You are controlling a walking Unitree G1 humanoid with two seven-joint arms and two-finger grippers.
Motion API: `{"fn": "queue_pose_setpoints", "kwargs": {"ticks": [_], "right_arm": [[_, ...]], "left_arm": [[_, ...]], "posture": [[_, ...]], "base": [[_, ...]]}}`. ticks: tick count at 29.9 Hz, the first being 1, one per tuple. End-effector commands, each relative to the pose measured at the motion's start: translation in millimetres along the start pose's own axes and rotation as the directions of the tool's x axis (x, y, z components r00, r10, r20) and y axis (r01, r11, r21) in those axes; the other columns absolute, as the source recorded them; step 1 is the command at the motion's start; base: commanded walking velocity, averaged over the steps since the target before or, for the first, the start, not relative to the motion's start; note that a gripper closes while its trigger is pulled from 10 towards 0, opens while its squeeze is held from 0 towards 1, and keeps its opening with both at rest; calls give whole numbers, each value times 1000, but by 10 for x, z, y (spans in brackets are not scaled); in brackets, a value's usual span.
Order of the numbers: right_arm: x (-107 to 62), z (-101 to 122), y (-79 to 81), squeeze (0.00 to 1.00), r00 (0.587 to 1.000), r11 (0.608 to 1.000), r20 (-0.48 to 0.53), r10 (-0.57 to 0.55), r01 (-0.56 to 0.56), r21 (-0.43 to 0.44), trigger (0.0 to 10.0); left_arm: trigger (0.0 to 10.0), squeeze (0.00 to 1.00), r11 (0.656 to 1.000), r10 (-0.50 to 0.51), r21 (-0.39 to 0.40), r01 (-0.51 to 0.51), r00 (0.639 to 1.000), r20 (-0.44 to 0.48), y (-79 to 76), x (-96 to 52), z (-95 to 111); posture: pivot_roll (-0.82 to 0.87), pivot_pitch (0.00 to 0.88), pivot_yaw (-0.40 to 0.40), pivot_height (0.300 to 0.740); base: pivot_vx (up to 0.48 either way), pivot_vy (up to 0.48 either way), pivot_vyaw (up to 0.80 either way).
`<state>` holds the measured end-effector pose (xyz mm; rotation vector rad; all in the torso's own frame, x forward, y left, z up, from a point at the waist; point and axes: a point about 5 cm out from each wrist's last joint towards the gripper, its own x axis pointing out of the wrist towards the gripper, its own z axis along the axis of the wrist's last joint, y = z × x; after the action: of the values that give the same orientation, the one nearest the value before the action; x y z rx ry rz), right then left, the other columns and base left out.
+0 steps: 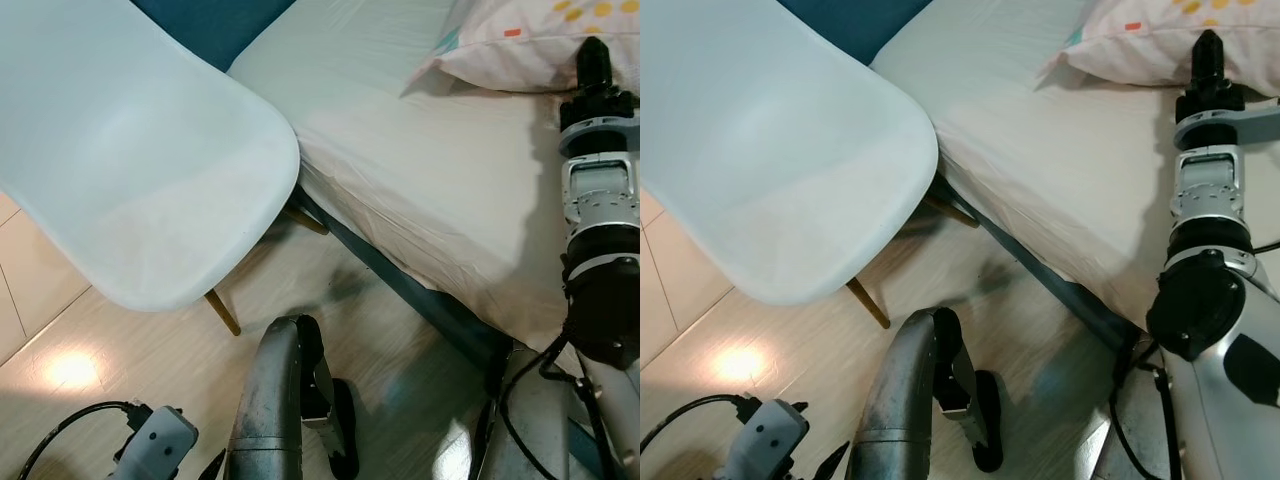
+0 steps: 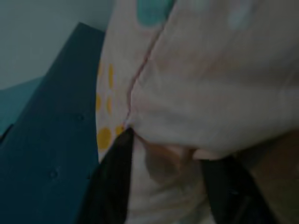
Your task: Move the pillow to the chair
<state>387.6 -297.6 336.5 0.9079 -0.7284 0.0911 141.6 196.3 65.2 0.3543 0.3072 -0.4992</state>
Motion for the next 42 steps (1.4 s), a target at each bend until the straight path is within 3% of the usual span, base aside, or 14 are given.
{"fn": "queue_pose_setpoints", "kwargs": {"ticks": [1, 10, 18, 23, 25, 26, 28, 29, 30, 33, 36, 39, 40, 42], "right_arm": [[39, 49, 72, 0, 999, 999, 24, 45, -45, -11, 0], [70, 104, 122, 0, 996, 995, 20, 85, -84, -50, 0], [-20, -194, 107, 0, 984, 982, -122, 132, -146, -119, 0], [-60, -312, 134, 0, 966, 973, -174, 193, -211, -93, 0], [-169, -532, 196, 0, 910, 940, -258, 326, -342, -18, 0], [-169, -532, 196, 0, 910, 940, -258, 326, -342, -18, 0], [-335, -728, 243, 0, 832, 887, -316, 455, -455, 81, 0], [-335, -728, 243, 0, 832, 887, -316, 455, -455, 81, 0], [-638, -846, 348, 0, 745, 815, -333, 579, -543, 203, 0], [-953, -851, 475, 0, 686, 753, -312, 657, -581, 308, 0], [-1172, -902, 447, 0, 676, 775, -380, 631, -568, 276, 0], [-1253, -963, 162, 0, 814, 917, -427, 394, -382, 117, 0], [-1258, -970, 17, 0, 859, 954, -422, 291, -295, 57, 10000], [-1264, -976, -71, 0, 879, 970, -419, 230, -244, 21, 10000]], "left_arm": [[10000, 0, 1000, -9, -6, 8, 997, -75, 17, -93, -110], [10000, 0, 1000, -5, -8, 4, 997, -81, 42, -48, -108], [10000, 0, 1000, 3, -10, -3, 998, -69, 47, 53, -91], [10000, 0, 1000, 7, -9, -8, 998, -64, 52, 106, -97], [10000, 0, 1000, 17, -12, -17, 998, -60, 55, 180, -123], [10000, 0, 1000, 17, -12, -17, 998, -60, 55, 180, -123], [10000, 0, 1000, 21, -16, -22, 998, -59, 40, 269, -154], [10000, 0, 1000, 21, -16, -22, 998, -59, 40, 269, -154], [10000, 0, 999, 26, -24, -27, 998, -54, 12, 384, -187], [10000, 0, 999, 28, -30, -30, 998, -54, -20, 516, -226], [10000, 0, 999, 25, -34, -27, 998, -62, -45, 633, -271], [10000, 0, 999, 22, -33, -24, 998, -61, -59, 700, -290], [10000, 0, 999, 22, -33, -24, 998, -61, -56, 712, -294], [10000, 0, 999, 23, -33, -25, 998, -60, -52, 718, -295]], "posture": [[315, 596, 379, 496], [298, 579, 367, 496], [273, 545, 348, 496], [266, 537, 342, 496], [227, 501, 312, 496], [227, 501, 312, 496], [207, 476, 298, 496], [207, 476, 298, 496], [160, 426, 268, 496], [139, 399, 255, 496], [107, 351, 240, 496], [93, 336, 235, 496], [92, 339, 239, 496], [92, 341, 242, 496]], "base": [[0, 0, 0], [0, 0, 0], [0, 0, 0], [0, 0, 0], [0, 0, 0], [0, 0, 0], [0, 0, 0], [0, 0, 0], [0, 0, 0], [0, 0, 0], [0, 0, 0], [0, 0, 0], [0, 0, 0], [0, 0, 0]]}}
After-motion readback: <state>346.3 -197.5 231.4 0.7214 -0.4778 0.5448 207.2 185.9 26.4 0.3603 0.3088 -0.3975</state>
